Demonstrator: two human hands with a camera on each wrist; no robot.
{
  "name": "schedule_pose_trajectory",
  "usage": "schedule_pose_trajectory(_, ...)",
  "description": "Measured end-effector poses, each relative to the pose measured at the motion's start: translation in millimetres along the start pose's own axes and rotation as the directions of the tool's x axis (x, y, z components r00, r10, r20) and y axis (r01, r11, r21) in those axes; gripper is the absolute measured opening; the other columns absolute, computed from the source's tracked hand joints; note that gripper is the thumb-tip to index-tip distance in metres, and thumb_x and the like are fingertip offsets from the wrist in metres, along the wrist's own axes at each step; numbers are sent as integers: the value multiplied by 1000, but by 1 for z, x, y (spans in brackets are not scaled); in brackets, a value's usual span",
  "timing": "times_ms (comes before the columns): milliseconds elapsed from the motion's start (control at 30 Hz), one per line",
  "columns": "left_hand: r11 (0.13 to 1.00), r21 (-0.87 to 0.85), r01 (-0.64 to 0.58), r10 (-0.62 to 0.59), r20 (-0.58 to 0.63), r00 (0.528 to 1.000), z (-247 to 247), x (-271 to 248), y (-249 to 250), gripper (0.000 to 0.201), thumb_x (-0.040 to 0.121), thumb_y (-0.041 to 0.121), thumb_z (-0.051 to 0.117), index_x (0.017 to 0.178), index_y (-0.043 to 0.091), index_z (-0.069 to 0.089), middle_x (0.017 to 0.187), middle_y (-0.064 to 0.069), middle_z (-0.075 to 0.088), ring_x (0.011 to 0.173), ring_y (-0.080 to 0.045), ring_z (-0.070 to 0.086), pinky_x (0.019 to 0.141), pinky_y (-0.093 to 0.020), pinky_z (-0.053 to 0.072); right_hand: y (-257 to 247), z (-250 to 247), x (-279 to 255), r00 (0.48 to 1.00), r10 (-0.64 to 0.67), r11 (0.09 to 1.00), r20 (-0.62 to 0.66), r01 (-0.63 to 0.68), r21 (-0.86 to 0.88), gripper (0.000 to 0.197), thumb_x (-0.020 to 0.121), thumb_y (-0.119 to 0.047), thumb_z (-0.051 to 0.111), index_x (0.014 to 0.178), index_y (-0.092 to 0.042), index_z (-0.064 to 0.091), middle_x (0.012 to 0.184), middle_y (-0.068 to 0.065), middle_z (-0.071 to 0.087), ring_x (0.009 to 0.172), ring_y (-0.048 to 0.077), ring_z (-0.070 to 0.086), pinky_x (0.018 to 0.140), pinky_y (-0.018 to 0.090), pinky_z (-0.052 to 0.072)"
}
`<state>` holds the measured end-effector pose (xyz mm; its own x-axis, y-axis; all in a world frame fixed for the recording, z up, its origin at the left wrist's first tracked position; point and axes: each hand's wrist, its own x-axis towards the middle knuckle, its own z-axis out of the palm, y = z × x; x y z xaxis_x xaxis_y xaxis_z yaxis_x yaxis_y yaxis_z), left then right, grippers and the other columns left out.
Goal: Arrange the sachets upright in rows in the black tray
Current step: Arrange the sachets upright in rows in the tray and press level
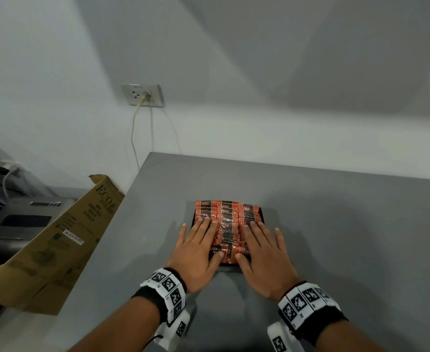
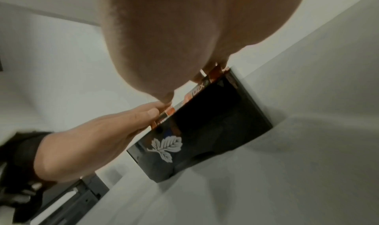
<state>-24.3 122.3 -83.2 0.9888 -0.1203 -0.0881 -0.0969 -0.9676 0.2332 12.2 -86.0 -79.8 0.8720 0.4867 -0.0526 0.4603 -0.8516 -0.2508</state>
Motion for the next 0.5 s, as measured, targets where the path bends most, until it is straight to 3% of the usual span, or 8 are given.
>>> schedule_pose_trajectory(67, 996, -81, -37, 29, -103, 994, -4, -1, 0, 68, 94, 44, 37, 157, 24, 20, 164, 5, 18, 153, -17, 11, 123, -44, -8, 4, -4, 0, 992, -17, 998, -128, 24, 56, 62, 91, -49, 44, 146, -20, 45, 149, -1, 46, 140, 23, 41, 120, 46, 26)
schedule_pose_trajectory(133, 983, -152, -98, 69, -182, 981, -6, 0, 1, 59, 85, 25, 52, 144, 24, 45, 152, 5, 42, 143, -16, 31, 124, -45, 10, 8, -5, 0, 977, -42, 994, -207, 61, 87, 49, 78, -39, 62, 124, -23, 63, 123, -7, 59, 113, 20, 57, 100, 38, 42)
schedule_pose_trajectory(200, 972, -167, -163, 131, -188, 973, -7, 4, 3, 50, 79, 13, 58, 128, 22, 60, 140, 5, 54, 133, -15, 41, 120, -39, 22, 9, -8, 1, 984, -47, 994, -169, 63, 92, 40, 73, -32, 71, 112, -27, 69, 110, -11, 61, 103, 17, 58, 90, 31, 37)
schedule_pose_trajectory(333, 976, -135, -172, 162, -84, 983, -13, 22, 6, 32, 80, 17, 70, 110, 26, 68, 132, 9, 60, 129, -12, 44, 118, -35, 22, 10, -20, 12, 998, -54, 998, -39, 55, 43, 29, 82, -24, 69, 111, -31, 67, 114, -13, 58, 113, 13, 48, 93, 30, 29)
schedule_pose_trajectory(500, 984, 1, -176, 176, 11, 984, -15, 38, 4, 24, 80, 27, 74, 103, 27, 67, 129, 12, 58, 127, -13, 42, 113, -33, 22, 16, -23, 21, 999, -53, 995, 12, 51, 89, 19, 83, -12, 69, 98, -21, 62, 112, -6, 52, 110, 12, 45, 96, 27, 43)
